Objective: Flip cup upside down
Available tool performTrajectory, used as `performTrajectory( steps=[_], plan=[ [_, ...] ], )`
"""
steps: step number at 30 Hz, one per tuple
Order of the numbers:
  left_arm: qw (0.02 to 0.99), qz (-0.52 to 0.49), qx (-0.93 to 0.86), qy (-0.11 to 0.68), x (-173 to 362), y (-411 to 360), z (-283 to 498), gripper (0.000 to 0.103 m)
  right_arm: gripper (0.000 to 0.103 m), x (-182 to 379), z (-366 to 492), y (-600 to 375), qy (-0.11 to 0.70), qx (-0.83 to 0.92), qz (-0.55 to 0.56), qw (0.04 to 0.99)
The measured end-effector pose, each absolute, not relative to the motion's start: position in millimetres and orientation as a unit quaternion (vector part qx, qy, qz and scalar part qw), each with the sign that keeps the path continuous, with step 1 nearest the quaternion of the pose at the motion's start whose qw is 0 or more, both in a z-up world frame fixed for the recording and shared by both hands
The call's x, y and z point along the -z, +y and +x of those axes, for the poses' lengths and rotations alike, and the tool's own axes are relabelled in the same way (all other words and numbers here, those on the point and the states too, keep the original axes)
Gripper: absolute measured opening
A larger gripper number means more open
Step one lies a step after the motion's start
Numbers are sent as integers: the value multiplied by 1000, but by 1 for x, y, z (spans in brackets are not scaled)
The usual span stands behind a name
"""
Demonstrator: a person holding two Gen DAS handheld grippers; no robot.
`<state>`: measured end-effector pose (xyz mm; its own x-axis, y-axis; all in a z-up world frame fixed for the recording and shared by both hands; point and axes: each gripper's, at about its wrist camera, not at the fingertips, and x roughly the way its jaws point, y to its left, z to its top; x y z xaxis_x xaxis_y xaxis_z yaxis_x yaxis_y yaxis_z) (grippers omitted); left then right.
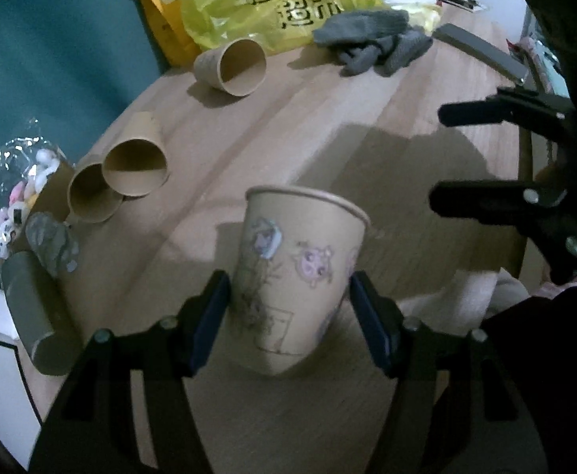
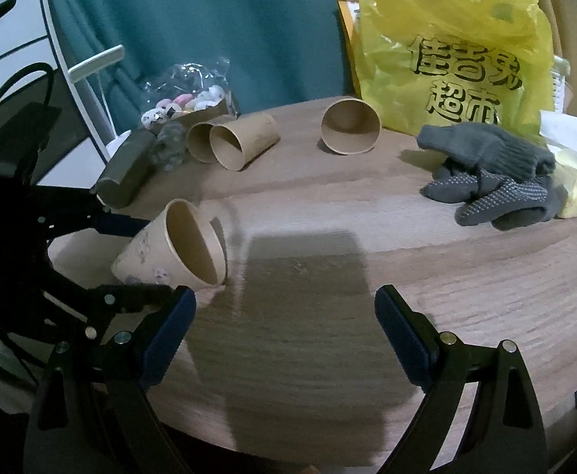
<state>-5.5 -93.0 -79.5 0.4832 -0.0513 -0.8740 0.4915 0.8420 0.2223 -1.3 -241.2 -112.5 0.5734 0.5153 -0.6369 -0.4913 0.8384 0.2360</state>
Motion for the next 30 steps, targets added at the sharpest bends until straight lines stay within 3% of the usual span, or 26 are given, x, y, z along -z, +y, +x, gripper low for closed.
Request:
performTrajectory(
  steps=[19, 20, 22, 27, 30],
  plan=[
    [832, 213, 170, 483, 80, -80, -8, 66, 94, 108, 3, -233, 366, -287, 2, 885],
    [836, 201, 172, 481, 77, -78, -8, 68, 94, 107, 4, -232, 368, -287, -1, 885],
    [846, 173, 173, 473, 70, -73, -9, 93, 94, 106, 6, -230, 373, -288, -9, 882],
    [868, 143, 155, 449, 55, -60, -19, 95, 94, 94, 10, -222, 374, -304, -55, 874],
    [876, 124, 132, 447, 53, -46, -32, 95, 94, 84, 10, -206, 356, -325, -136, 866]
  ],
)
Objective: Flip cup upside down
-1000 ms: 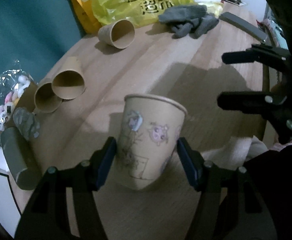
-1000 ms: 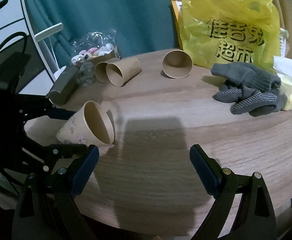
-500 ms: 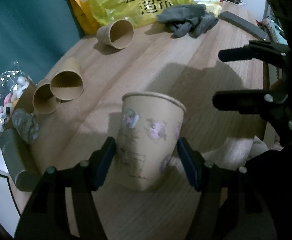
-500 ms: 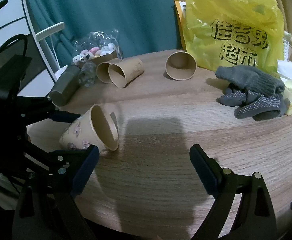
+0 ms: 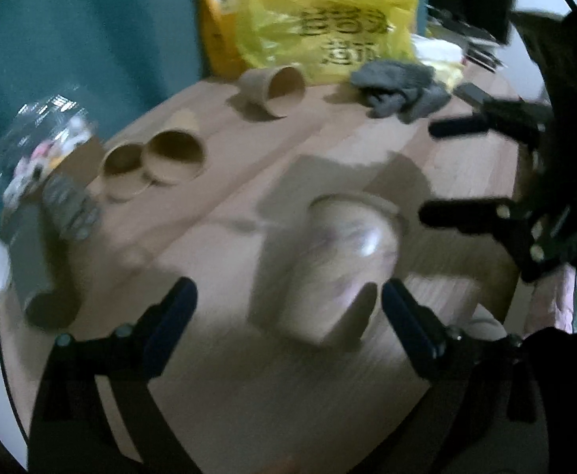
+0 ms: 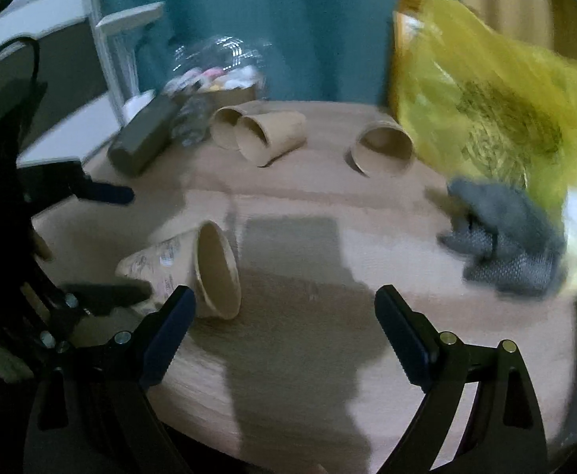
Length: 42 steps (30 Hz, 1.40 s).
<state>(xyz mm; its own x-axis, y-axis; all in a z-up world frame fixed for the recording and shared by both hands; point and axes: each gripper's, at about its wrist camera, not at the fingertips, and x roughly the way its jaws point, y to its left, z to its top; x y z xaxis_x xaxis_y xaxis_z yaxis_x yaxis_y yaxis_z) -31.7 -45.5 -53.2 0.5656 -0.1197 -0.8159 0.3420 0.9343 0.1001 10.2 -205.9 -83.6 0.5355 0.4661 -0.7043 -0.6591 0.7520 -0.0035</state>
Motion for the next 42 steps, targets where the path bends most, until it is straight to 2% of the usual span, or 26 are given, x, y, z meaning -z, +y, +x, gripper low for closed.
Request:
performTrajectory(
  steps=[3, 6, 10, 19, 25, 27, 28, 29, 37, 42],
  plan=[
    [886, 102, 111, 440, 50, -28, -55, 95, 94, 74, 5, -180, 325, -363, -243, 839],
    [892, 68, 93, 437, 50, -10, -78, 95, 94, 79, -13, -140, 288, -432, -407, 751],
    [895, 18, 67, 441, 59, 14, -103, 95, 93, 98, -26, -108, 293, -483, -532, 630],
    [899, -44, 39, 434, 75, 50, -138, 95, 93, 121, -45, -63, 269, -500, -661, 490],
    [900, -56, 35, 430, 80, 68, -151, 95, 87, 135, -56, -37, 277, -498, -700, 430],
    [900, -59, 38, 430, 80, 70, -152, 95, 78, 140, -56, -35, 286, -494, -707, 417],
    [901, -58, 40, 428, 81, 72, -153, 95, 65, 142, -57, -36, 291, -492, -710, 411],
    [901, -58, 40, 428, 81, 73, -154, 95, 60, 144, -56, -35, 296, -491, -711, 408],
    [902, -63, 35, 425, 81, 79, -149, 95, 59, 128, -49, -26, 313, -494, -668, 460],
    [904, -60, 31, 422, 77, 76, -139, 95, 59, 98, -34, -33, 307, -505, -566, 575]
  ],
)
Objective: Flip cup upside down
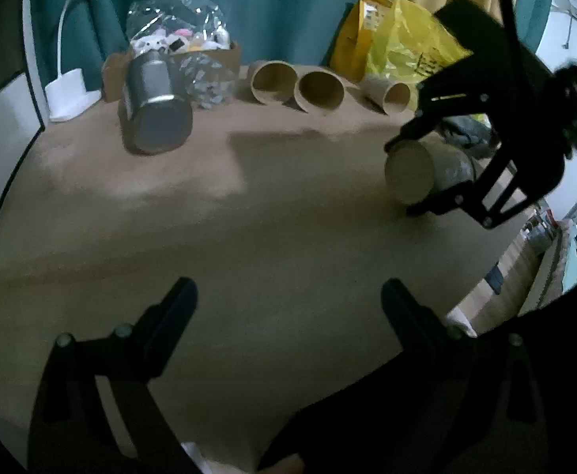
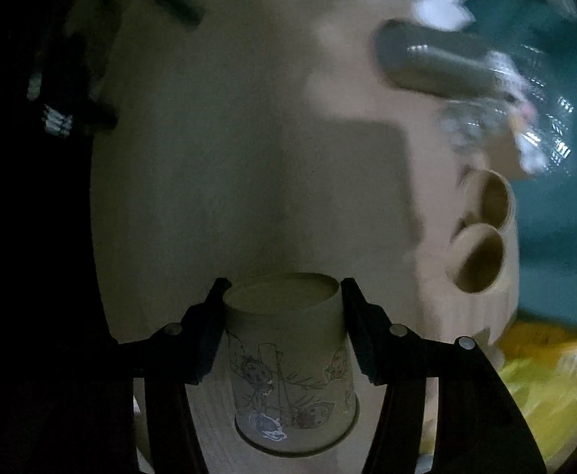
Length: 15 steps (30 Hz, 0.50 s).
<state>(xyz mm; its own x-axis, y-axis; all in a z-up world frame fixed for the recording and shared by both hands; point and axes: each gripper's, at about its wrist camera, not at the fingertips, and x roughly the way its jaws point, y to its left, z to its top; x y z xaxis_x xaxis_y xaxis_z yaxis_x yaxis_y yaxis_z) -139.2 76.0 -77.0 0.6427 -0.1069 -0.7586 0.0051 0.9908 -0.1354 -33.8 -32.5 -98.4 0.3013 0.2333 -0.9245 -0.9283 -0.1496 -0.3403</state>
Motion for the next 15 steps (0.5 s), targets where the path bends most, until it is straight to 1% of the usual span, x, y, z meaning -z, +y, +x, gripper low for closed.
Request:
performTrajectory(
  steps=[4, 8, 12, 15],
  plan=[
    [907, -54, 20, 418, 71, 72, -124, 95, 59, 78, -28, -53, 280, -504, -422, 700],
    [918, -58, 13, 393, 54, 68, -111, 95, 59, 74, -21, -86, 270, -476, -221, 807],
    [926, -60, 17, 373, 46, 55, -99, 95, 59, 86, -25, -113, 261, -430, -84, 860],
    [929, -58, 24, 364, 43, 43, -93, 95, 59, 92, -24, -128, 249, -400, -22, 882]
  ],
)
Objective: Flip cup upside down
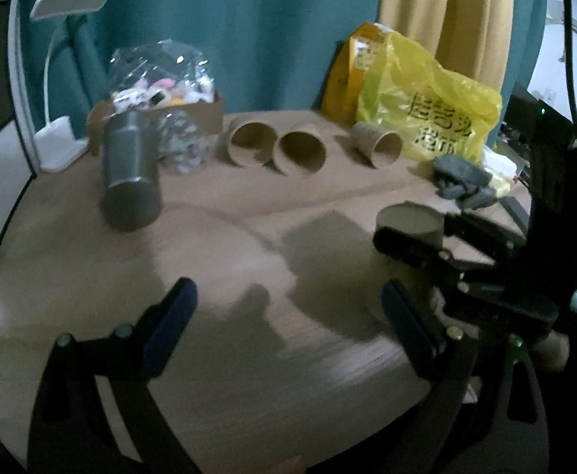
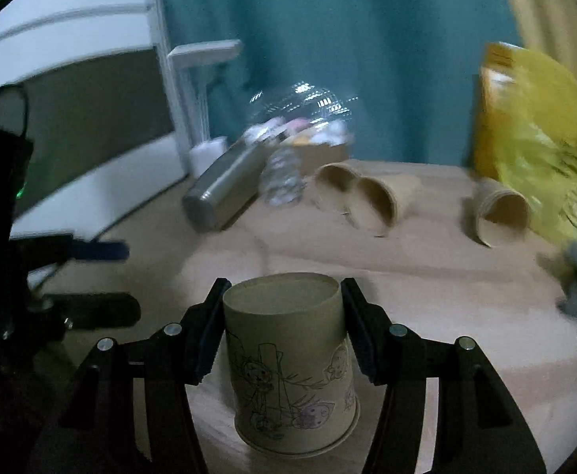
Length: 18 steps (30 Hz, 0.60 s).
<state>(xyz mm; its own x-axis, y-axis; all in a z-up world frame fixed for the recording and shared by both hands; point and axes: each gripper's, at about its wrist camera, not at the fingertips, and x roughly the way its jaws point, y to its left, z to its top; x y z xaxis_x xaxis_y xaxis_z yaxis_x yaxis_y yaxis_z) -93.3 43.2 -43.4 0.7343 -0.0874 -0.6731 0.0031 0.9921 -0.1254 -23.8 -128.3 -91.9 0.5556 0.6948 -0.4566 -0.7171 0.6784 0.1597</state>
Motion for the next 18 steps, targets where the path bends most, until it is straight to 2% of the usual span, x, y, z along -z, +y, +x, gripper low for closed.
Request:
performTrajectory(
  steps=[10, 18],
  plan=[
    [933, -70, 39, 350, 49, 23, -92, 95, 60, 106, -48, -164, 210, -355, -32, 911],
    [935, -71, 34, 346, 50, 21, -94, 95, 60, 108, -48, -165, 211, -350, -39, 912]
  ],
)
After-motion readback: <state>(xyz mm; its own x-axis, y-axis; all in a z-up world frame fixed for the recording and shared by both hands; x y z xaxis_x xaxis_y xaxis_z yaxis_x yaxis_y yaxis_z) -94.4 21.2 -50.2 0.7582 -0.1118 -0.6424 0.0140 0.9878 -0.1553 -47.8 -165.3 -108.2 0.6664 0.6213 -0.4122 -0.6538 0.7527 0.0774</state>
